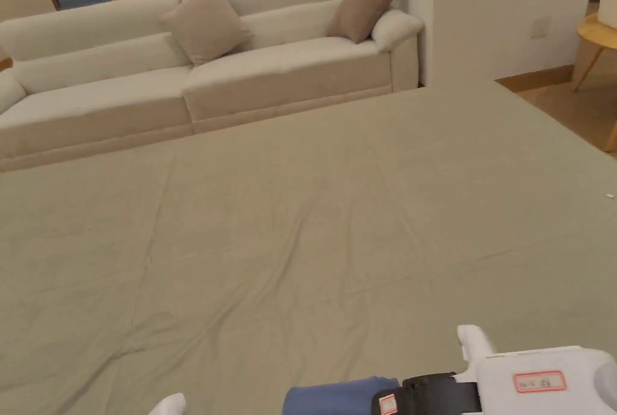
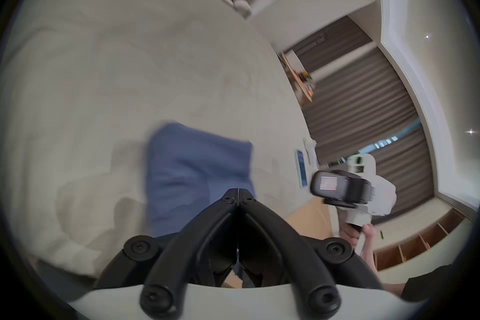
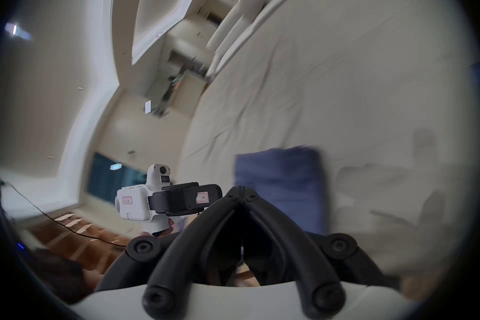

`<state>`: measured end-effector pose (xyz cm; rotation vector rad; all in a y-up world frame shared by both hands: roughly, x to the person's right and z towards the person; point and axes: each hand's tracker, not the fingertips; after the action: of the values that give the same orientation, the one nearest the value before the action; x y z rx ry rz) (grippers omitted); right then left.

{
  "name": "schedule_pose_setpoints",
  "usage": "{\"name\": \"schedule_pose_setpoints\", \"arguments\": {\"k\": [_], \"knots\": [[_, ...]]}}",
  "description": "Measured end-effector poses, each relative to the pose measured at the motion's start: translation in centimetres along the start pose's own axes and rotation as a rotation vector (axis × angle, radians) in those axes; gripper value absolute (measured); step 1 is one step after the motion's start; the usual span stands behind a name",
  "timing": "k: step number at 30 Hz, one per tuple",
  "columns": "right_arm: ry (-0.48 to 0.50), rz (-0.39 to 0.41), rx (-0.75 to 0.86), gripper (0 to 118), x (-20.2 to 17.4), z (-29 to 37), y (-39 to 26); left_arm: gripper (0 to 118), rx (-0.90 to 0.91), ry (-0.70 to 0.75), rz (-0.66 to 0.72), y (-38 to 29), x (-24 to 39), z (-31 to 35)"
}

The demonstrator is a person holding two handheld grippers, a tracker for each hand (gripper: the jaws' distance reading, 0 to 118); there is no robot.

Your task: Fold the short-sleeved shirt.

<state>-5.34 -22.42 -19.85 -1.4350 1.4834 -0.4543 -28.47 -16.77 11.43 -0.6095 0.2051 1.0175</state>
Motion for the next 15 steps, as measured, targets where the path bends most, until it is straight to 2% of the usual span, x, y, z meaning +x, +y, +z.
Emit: {"name": "schedule_pose_setpoints", "arguments": {"k": [2, 4, 5, 7, 9, 10, 11, 12, 14, 15], "knots": [[-0.084, -0.136, -0.138, 0, 2.9, -3.9, 1.2, 0, 0.054, -0.081, 0.109, 0.0, -1.8, 2.0], [-0.244, -0.140, -0.192, 0, 5.7, -5.2, 1.5, 0, 0.070, -0.082, 0.147, -0.2, -2.9, 2.4], [-0.242, -0.174, -0.201, 0, 6.6, -5.5, 1.4, 0, 0.065, -0.056, 0.140, -0.2, -3.4, 2.2], [-0.061, -0.324, -0.147, 0, 8.0, -4.3, 1.4, 0, 0.047, -0.035, 0.129, -0.2, -4.0, 1.3], [-0.127, -0.232, -0.149, 0, 8.3, -3.9, 1.3, 0, -0.014, -0.152, 0.190, -0.4, -4.9, -0.1], [-0.114, -0.211, -0.156, 0, 8.2, -3.8, 1.3, 0, -0.034, -0.203, 0.233, -0.5, -5.3, -0.9], [-0.124, -0.229, -0.147, 0, 8.0, -3.8, 1.2, 1, -0.050, -0.206, 0.253, -0.6, -6.1, -1.8], [-0.128, -0.236, -0.144, 0, 8.0, -3.8, 1.2, 22, -0.074, -0.176, 0.244, -0.5, -6.4, -2.9], [-0.153, -0.211, -0.150, 0, 7.4, -3.4, 1.1, 98, -0.171, -0.119, 0.183, -0.6, -6.8, -6.0], [-0.166, -0.189, -0.155, 0, 7.3, -3.2, 1.2, 116, -0.143, -0.129, 0.201, -0.8, -6.1, -6.8]]}}
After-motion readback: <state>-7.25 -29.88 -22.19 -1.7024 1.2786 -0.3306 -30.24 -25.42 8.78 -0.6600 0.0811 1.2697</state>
